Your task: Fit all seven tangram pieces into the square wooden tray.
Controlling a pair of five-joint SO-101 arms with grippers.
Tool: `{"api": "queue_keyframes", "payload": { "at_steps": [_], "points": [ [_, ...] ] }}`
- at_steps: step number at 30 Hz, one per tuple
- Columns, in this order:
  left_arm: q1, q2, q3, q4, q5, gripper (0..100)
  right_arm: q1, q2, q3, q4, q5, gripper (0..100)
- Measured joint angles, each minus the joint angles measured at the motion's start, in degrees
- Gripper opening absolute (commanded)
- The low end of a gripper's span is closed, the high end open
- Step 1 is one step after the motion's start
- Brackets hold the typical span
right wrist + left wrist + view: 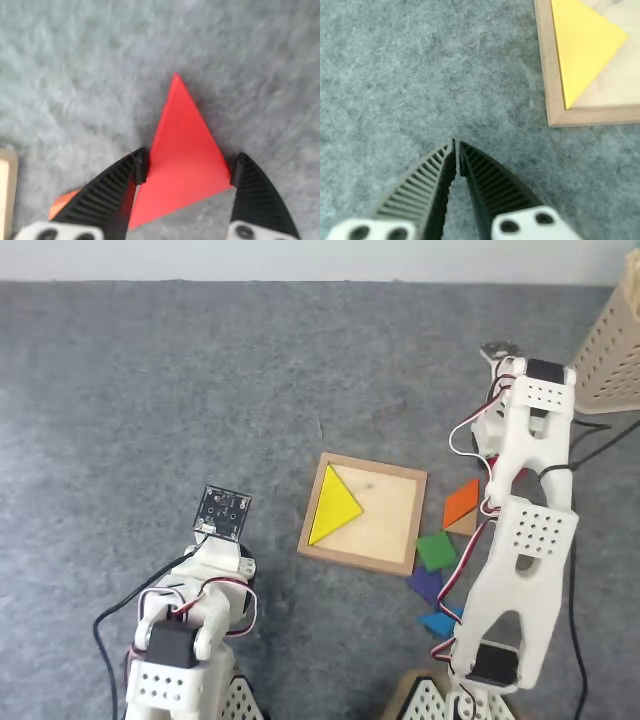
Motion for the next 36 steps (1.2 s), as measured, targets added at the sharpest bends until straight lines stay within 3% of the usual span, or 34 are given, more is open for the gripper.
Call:
{"api": "queue_keyframes", "payload": {
  "at_steps": [7, 23, 29, 36],
  "points": [
    [0.0, 0.0, 0.0, 0.0, 0.0, 1, 0.2, 0.2, -2.8, 4.0, -1.4, 32.6],
    [0.0, 0.0, 0.0, 0.0, 0.0, 1, 1.1, 4.5, -5.2, 6.7, -4.0, 32.7],
    [0.0, 0.0, 0.0, 0.0, 0.0, 1, 1.4, 5.3, -6.6, 6.8, -4.0, 20.1],
    [0.0, 0.0, 0.0, 0.0, 0.0, 1, 1.6, 6.2, -10.2, 7.0, -6.0, 19.1]
  ]
}}
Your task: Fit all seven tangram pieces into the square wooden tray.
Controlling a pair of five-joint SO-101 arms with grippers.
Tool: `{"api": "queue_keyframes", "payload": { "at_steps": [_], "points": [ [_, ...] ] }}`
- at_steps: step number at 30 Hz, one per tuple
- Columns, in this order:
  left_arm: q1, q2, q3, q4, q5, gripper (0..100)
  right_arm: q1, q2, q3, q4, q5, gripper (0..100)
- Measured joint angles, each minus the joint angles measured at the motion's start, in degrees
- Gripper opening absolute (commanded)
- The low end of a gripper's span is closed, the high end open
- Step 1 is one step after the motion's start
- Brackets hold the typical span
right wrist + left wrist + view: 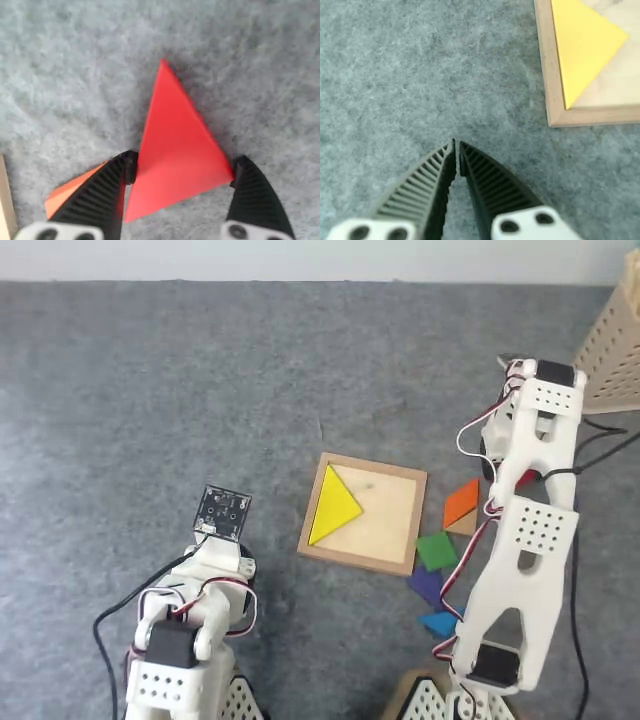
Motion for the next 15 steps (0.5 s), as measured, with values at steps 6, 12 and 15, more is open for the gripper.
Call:
{"api": "queue_keyframes", "payload": {
  "at_steps": [6, 12, 15],
  "points": [
    [0.0, 0.0, 0.0, 0.0, 0.0, 1, 0.0, -0.4, -0.3, 0.0, -0.6, 19.1],
    [0.0, 0.0, 0.0, 0.0, 0.0, 1, -1.5, -11.5, 7.9, 0.0, -1.5, 19.1],
    [0.0, 0.0, 0.0, 0.0, 0.0, 1, -3.4, -20.0, 14.9, 0.0, -1.6, 19.1]
  ]
}}
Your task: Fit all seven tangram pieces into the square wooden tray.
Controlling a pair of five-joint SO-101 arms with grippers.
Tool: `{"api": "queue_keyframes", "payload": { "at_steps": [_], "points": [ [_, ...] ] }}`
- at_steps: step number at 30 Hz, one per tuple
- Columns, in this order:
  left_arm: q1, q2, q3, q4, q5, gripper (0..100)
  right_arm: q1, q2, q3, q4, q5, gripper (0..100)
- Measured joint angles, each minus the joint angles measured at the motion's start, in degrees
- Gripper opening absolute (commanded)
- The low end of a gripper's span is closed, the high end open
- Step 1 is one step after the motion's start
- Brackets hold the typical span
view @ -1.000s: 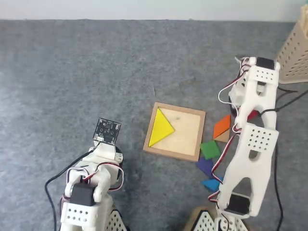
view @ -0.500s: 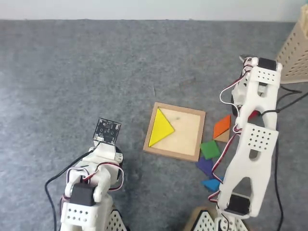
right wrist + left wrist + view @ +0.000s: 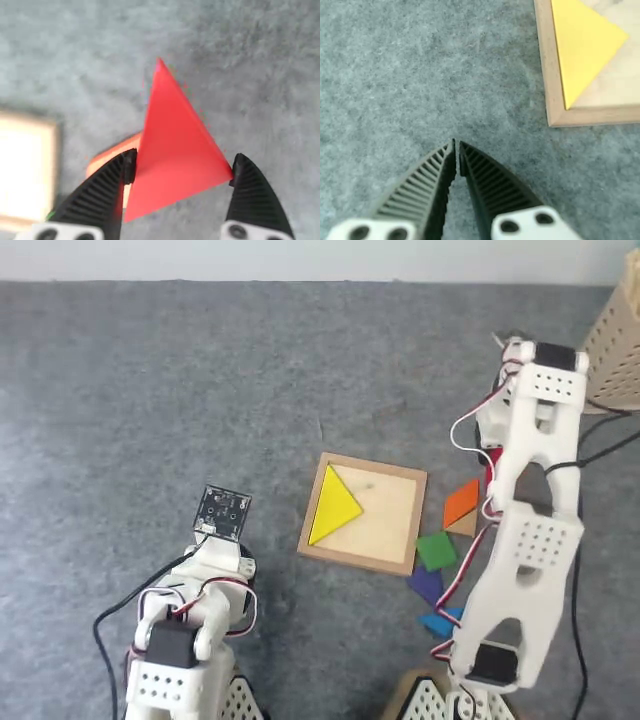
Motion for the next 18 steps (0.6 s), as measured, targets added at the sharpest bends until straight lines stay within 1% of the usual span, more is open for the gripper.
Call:
{"api": "queue_keyframes", "payload": {
  "at_steps": [6, 11, 15, 18],
  "points": [
    [0.0, 0.0, 0.0, 0.0, 0.0, 1, -6.5, -18.5, 15.2, -0.1, 0.0, 19.1],
    [0.0, 0.0, 0.0, 0.0, 0.0, 1, -14.7, -31.3, 29.2, -2.0, 0.5, 19.1],
    [0.0, 0.0, 0.0, 0.0, 0.0, 1, -21.2, -37.0, 39.6, -6.6, 3.3, 19.1],
    [0.0, 0.0, 0.0, 0.0, 0.0, 1, -24.9, -37.6, 44.6, -9.5, 2.8, 19.1]
  ]
}}
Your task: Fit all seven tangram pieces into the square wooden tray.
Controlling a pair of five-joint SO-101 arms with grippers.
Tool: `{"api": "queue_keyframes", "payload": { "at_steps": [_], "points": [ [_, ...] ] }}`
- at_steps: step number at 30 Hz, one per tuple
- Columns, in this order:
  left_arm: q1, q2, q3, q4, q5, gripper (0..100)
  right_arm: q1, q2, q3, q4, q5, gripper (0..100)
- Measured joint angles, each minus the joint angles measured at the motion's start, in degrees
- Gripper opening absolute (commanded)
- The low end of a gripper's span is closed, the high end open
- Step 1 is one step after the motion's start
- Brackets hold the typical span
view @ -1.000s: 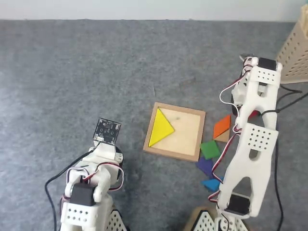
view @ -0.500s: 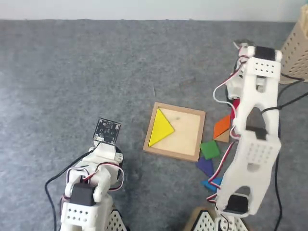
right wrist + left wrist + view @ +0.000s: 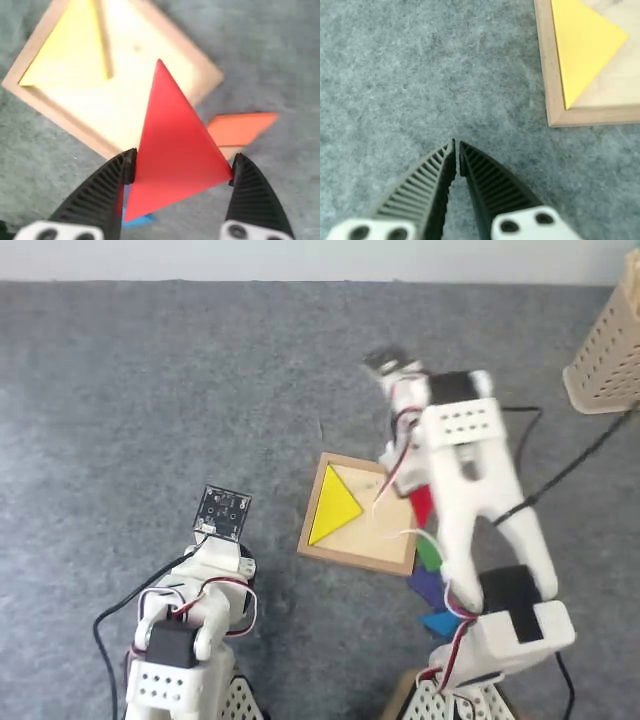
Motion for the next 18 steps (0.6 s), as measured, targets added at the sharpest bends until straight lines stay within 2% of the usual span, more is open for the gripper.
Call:
{"api": "queue_keyframes", "payload": {
  "at_steps": [6, 12, 18],
  "points": [
    [0.0, 0.0, 0.0, 0.0, 0.0, 1, -3.2, 1.6, 1.5, -5.0, -15.9, 19.1],
    [0.0, 0.0, 0.0, 0.0, 0.0, 1, -4.7, 7.0, 1.5, -11.5, -27.0, 19.1],
    [0.0, 0.0, 0.0, 0.0, 0.0, 1, -9.4, 11.3, 1.5, -15.9, -48.7, 19.4]
  ]
}}
